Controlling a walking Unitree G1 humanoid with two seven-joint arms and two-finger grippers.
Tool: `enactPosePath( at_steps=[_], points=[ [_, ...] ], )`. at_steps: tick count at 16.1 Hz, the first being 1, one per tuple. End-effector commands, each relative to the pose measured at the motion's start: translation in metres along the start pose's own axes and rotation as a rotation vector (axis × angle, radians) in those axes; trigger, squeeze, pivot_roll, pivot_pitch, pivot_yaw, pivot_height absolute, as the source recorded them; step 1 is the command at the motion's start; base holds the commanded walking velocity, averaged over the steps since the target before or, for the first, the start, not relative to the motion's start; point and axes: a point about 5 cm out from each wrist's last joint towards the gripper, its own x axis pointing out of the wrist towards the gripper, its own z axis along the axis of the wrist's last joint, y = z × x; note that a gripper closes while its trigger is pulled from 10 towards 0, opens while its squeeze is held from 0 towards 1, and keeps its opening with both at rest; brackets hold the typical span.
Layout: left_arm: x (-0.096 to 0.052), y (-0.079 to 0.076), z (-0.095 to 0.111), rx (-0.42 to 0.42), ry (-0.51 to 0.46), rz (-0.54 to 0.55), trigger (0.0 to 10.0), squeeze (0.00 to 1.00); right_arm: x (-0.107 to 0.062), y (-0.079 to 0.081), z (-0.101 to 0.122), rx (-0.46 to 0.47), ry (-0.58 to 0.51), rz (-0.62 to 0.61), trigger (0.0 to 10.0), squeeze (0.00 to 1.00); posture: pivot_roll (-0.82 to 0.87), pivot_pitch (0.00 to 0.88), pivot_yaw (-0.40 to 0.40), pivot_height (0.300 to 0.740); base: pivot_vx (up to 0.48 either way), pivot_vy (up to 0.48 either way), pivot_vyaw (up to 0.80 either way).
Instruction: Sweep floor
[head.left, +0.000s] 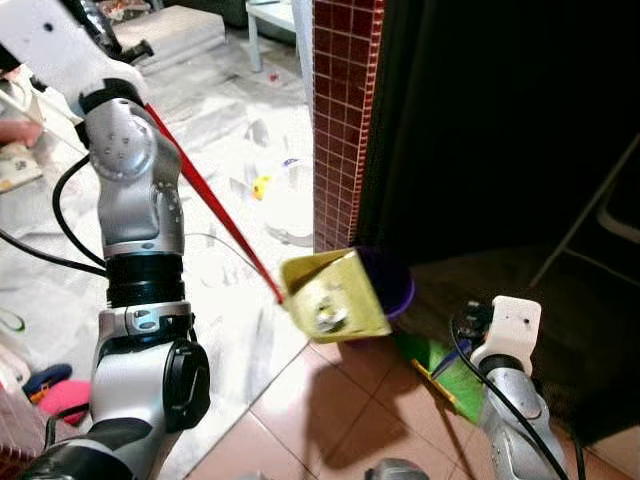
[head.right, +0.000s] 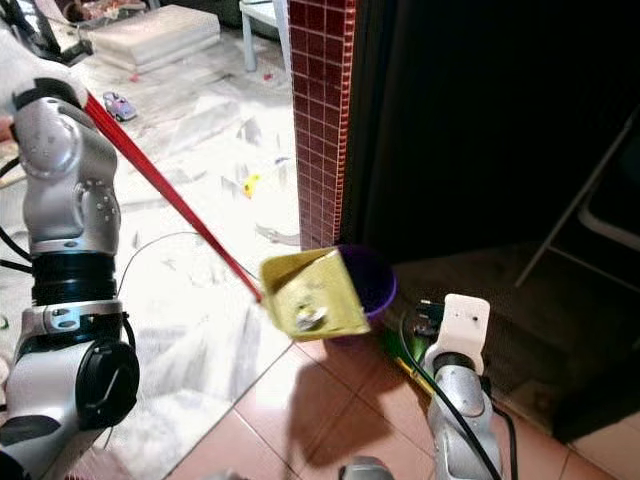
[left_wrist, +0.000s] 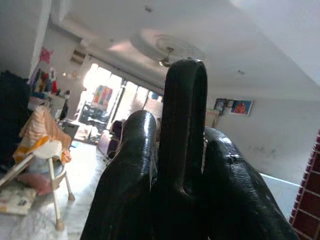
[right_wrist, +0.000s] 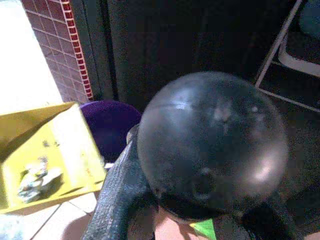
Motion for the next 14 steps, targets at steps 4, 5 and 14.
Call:
enactPosePath(
  at_steps=[4, 5, 14],
  points=[
    [-0.002, -0.012, 0.009, -0.005, -0.049, -0.038, 10.0, 0.00, 0.000, 0.007, -0.010, 0.033, 0.062, 0.045, 10.0, 0.00, -0.16, 0.000, 0.088, 0.740, 0.448, -0.062, 0.00],
    [-0.003, -0.012, 0.006, -0.002, -0.034, -0.035, 10.0, 0.00, 0.000, 0.007, -0.010, 0.032, 0.062, 0.046, 10.0, 0.00, -0.16, 0.000, 0.089, 0.740, 0.371, -0.300, 0.00],
    [-0.015, -0.019, 0.005, 0.032, -0.083, -0.101, 10.0, 0.00, 0.001, 0.008, -0.010, 0.025, 0.064, 0.056, 10.0, 0.00, -0.16, 0.000, 0.084, 0.740, 0.122, -0.102, 0.00]
  ],
)
